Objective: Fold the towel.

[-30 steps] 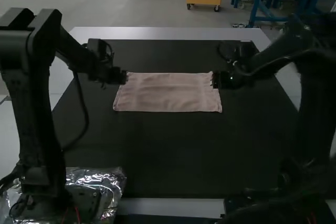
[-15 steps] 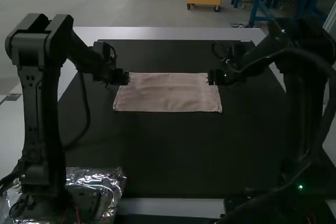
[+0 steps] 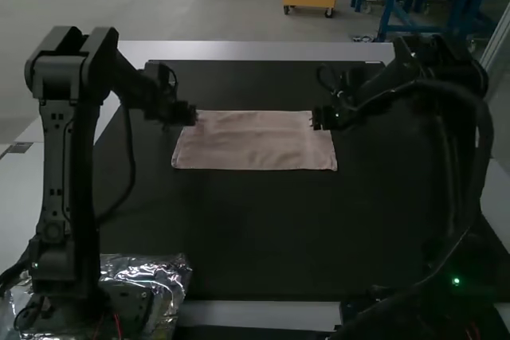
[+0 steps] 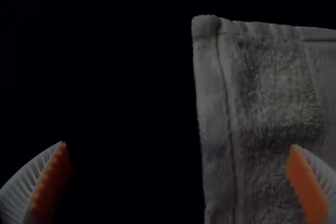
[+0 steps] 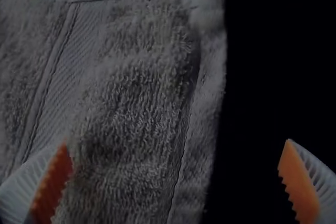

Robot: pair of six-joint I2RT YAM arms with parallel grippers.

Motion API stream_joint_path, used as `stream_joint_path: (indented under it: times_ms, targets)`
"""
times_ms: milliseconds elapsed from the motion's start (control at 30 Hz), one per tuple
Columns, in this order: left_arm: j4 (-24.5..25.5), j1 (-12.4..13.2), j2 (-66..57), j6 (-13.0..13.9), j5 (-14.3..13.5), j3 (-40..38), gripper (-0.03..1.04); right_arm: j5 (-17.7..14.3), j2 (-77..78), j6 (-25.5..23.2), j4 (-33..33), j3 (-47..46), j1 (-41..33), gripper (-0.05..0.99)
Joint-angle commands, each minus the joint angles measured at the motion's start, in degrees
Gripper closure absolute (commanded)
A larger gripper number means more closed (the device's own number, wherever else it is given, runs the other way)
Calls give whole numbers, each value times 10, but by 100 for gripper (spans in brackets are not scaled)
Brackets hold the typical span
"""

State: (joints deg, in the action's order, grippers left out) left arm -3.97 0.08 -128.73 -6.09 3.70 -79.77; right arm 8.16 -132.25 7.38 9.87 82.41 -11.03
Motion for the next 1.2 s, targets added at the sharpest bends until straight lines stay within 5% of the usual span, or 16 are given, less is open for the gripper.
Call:
stream_joint_path:
  times_ms: [0, 133, 200, 267, 333, 500, 1167]
  targets:
    - [5, 10, -13, -3, 5, -25, 5, -3, -10, 6, -7, 26, -8, 3]
    - [12, 12, -26, 1, 6, -33, 13, -3, -18, 11, -28, 36, -8, 11]
    - [14, 12, -31, 16, 16, -35, 32, 5, -19, 18, -27, 34, -7, 53]
    - [16, 12, -33, 19, 26, -34, 68, 16, -19, 20, -23, 30, -2, 95]
    - [13, 12, -33, 19, 39, -31, 99, 24, -19, 21, -27, 30, -1, 96]
    - [13, 12, -31, 19, 72, -35, 99, 32, -15, 21, -26, 30, 7, 96]
    - [51, 21, 48, 22, 118, -28, 99, 69, 80, 16, -47, -1, 43, 96]
